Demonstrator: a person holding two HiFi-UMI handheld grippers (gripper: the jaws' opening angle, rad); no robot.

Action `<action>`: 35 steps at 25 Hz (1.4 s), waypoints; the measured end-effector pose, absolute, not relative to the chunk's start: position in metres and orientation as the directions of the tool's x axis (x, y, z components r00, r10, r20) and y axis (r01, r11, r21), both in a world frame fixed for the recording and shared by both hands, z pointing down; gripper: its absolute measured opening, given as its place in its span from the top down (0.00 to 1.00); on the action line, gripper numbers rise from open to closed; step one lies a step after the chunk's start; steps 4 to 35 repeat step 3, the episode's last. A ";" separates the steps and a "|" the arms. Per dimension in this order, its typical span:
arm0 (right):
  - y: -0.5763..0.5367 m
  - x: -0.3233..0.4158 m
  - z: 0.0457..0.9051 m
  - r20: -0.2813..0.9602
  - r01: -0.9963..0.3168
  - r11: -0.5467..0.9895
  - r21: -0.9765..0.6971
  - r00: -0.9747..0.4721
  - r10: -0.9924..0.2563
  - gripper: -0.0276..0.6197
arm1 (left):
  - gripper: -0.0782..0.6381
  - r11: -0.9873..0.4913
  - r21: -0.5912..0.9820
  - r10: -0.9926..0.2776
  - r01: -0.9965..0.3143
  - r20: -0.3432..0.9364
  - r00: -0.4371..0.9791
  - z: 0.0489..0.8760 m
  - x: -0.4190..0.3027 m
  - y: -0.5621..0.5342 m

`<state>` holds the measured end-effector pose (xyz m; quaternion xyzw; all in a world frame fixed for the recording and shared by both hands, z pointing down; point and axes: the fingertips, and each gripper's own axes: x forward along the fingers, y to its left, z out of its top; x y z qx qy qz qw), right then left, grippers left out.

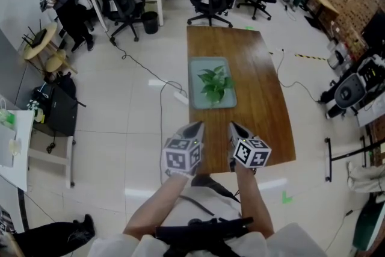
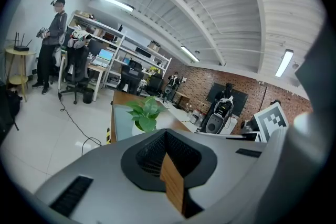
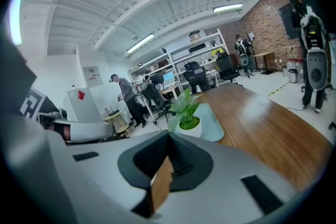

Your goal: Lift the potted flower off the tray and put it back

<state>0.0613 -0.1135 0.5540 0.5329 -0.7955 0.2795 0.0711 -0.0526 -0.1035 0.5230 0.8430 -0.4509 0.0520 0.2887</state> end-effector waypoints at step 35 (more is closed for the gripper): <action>-0.116 0.057 0.556 0.410 -0.884 0.283 -0.372 -0.430 -0.804 0.96 | 0.90 -0.423 0.442 -0.732 -0.791 0.348 0.586 0.525 -0.055 -0.106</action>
